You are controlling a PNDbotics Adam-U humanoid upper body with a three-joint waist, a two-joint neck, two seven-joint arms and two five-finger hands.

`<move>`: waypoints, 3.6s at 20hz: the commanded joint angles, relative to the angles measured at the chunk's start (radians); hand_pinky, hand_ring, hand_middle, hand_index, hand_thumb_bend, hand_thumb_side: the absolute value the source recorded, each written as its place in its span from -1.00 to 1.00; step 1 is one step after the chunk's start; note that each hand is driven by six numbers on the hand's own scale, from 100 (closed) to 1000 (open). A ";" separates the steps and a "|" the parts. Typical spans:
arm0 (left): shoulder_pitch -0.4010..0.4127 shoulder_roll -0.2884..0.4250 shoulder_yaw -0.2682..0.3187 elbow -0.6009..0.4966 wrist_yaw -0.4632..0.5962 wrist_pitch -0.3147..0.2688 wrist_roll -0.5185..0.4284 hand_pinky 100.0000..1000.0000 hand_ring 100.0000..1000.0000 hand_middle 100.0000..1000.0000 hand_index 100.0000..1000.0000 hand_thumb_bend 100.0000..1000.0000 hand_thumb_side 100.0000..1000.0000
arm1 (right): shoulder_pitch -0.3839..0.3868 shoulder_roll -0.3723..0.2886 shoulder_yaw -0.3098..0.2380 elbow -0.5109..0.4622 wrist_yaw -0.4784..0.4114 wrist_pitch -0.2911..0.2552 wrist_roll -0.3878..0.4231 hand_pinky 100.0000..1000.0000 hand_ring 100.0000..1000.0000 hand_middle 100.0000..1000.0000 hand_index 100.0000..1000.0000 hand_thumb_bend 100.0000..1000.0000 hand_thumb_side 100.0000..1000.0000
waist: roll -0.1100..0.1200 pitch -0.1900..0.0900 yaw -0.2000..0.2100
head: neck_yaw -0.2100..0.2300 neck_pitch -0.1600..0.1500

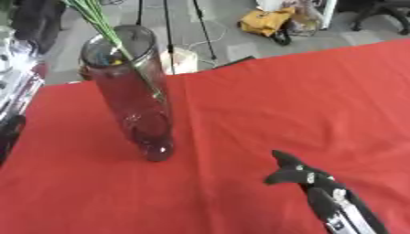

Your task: Arrange flowers into the vase.

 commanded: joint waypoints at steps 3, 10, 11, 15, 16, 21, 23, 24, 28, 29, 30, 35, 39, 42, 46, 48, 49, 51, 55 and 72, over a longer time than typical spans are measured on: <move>-0.009 0.041 -0.001 -0.019 -0.058 -0.022 -0.034 -0.79 -0.60 -0.25 -0.17 -1.00 0.33 | -0.004 -0.002 -0.005 -0.020 -0.003 0.001 -0.001 1.00 1.00 0.26 0.49 -1.00 0.98 | -0.008 -0.030 0.002 | -0.005 0.005; -0.001 0.045 0.000 -0.015 -0.114 -0.042 -0.064 -0.76 -0.57 -0.20 -0.14 -1.00 0.31 | -0.004 -0.002 -0.005 -0.020 -0.007 -0.002 -0.003 1.00 1.00 0.26 0.49 -1.00 0.98 | -0.012 -0.032 0.003 | -0.001 0.024; -0.001 0.045 -0.001 -0.015 -0.120 -0.045 -0.070 -0.76 -0.56 -0.18 -0.12 -1.00 0.30 | -0.004 -0.002 -0.005 -0.020 -0.007 -0.002 -0.003 1.00 1.00 0.26 0.49 -1.00 0.98 | -0.012 -0.032 0.003 | -0.001 0.025; 0.002 0.048 -0.007 -0.012 -0.146 -0.051 -0.110 -0.70 -0.49 -0.11 -0.02 -1.00 0.28 | -0.003 -0.002 -0.006 -0.020 -0.008 -0.002 -0.003 1.00 1.00 0.26 0.49 -1.00 0.98 | -0.013 -0.033 0.004 | 0.000 0.024; 0.003 0.048 -0.007 -0.011 -0.153 -0.053 -0.122 -0.70 -0.49 -0.11 -0.02 -1.00 0.28 | -0.003 -0.002 -0.006 -0.020 -0.008 -0.003 -0.003 1.00 1.00 0.26 0.49 -1.00 0.98 | -0.013 -0.033 0.004 | -0.001 0.024; 0.005 0.049 -0.006 -0.006 -0.186 -0.060 -0.199 -0.62 -0.39 0.00 0.11 -1.00 0.28 | -0.002 -0.003 -0.005 -0.020 -0.007 -0.001 -0.002 1.00 1.00 0.26 0.49 -1.00 0.97 | -0.013 -0.033 0.007 | -0.001 0.025; 0.005 0.049 -0.002 -0.004 -0.191 -0.060 -0.215 -0.58 -0.35 0.04 0.16 -1.00 0.30 | -0.002 -0.003 -0.005 -0.020 -0.007 -0.001 -0.001 1.00 1.00 0.26 0.49 -1.00 0.98 | -0.013 -0.033 0.009 | -0.001 0.026; 0.005 0.051 -0.003 -0.004 -0.194 -0.061 -0.225 -0.54 -0.31 0.08 0.20 -1.00 0.31 | -0.002 -0.003 -0.005 -0.020 -0.007 0.000 -0.001 1.00 1.00 0.26 0.49 -1.00 0.99 | -0.012 -0.034 0.010 | -0.001 0.026; 0.007 0.058 0.001 -0.002 -0.211 -0.068 -0.272 -0.44 -0.23 0.14 0.28 -1.00 0.38 | -0.001 -0.005 -0.005 -0.020 -0.007 0.001 -0.001 1.00 1.00 0.25 0.49 -1.00 0.98 | -0.011 -0.035 0.013 | -0.003 0.028; 0.007 0.060 0.003 0.000 -0.215 -0.070 -0.280 -0.40 -0.20 0.17 0.31 -1.00 0.42 | -0.001 -0.005 -0.004 -0.020 -0.007 0.001 0.000 1.00 1.00 0.25 0.49 -1.00 0.98 | -0.011 -0.036 0.014 | -0.003 0.029; 0.007 0.062 0.005 0.000 -0.218 -0.073 -0.288 -0.38 -0.18 0.19 0.30 -1.00 0.45 | 0.000 -0.006 -0.004 -0.020 -0.006 0.002 0.000 1.00 1.00 0.25 0.49 -1.00 0.98 | -0.010 -0.036 0.015 | -0.002 0.030; -0.001 0.077 0.013 -0.005 -0.223 -0.088 -0.333 -0.17 -0.04 0.30 0.41 -1.00 0.53 | 0.003 -0.008 -0.004 -0.020 -0.006 0.005 0.001 1.00 1.00 0.25 0.49 -1.00 0.98 | -0.007 -0.041 0.019 | -0.003 0.034; -0.001 0.087 0.018 -0.002 -0.237 -0.097 -0.379 -0.07 0.04 0.37 0.49 -1.00 0.49 | 0.005 -0.009 -0.005 -0.020 -0.007 0.005 0.000 1.00 1.00 0.25 0.49 -1.00 0.98 | -0.005 -0.045 0.019 | -0.004 0.035; 0.000 0.093 0.023 0.005 -0.260 -0.103 -0.407 -0.02 0.10 0.42 0.55 -1.00 0.48 | 0.006 -0.011 -0.005 -0.020 -0.008 0.006 0.000 1.00 1.00 0.24 0.49 -1.00 0.98 | -0.003 -0.048 0.019 | -0.004 0.035; 0.002 0.100 0.025 0.016 -0.296 -0.111 -0.445 0.03 0.17 0.48 0.64 -1.00 0.49 | 0.007 -0.012 -0.006 -0.020 -0.009 0.009 0.000 1.00 1.00 0.24 0.49 -1.00 0.98 | 0.000 -0.050 0.019 | -0.004 0.037; 0.003 0.100 0.029 0.020 -0.307 -0.114 -0.455 0.04 0.18 0.49 0.65 -1.00 0.48 | 0.007 -0.012 -0.006 -0.020 -0.009 0.010 0.001 1.00 1.00 0.24 0.49 -1.00 0.98 | 0.001 -0.051 0.018 | -0.004 0.037; 0.003 0.101 0.029 0.021 -0.311 -0.115 -0.459 0.04 0.19 0.50 0.66 -1.00 0.48 | 0.008 -0.012 -0.006 -0.020 -0.009 0.010 0.001 1.00 1.00 0.24 0.49 -1.00 0.99 | 0.001 -0.051 0.018 | -0.003 0.037; 0.004 0.102 0.030 0.023 -0.317 -0.117 -0.466 0.07 0.22 0.52 0.68 -1.00 0.52 | 0.008 -0.011 -0.006 -0.020 -0.009 0.012 0.002 1.00 1.00 0.24 0.49 -1.00 0.99 | 0.002 -0.051 0.019 | -0.003 0.039; 0.006 0.111 0.030 0.021 -0.325 -0.124 -0.498 0.13 0.30 0.58 0.72 -1.00 0.57 | 0.010 -0.011 -0.006 -0.020 -0.009 0.014 0.003 1.00 1.00 0.23 0.48 -1.00 0.99 | 0.003 -0.052 0.021 | -0.003 0.041; -0.005 0.110 0.047 -0.003 -0.207 -0.114 -0.535 0.12 0.24 0.59 0.81 -1.00 0.88 | 0.014 -0.008 -0.006 -0.020 -0.004 0.028 0.002 1.00 1.00 0.22 0.48 -1.00 0.99 | 0.003 -0.055 0.029 | -0.002 0.040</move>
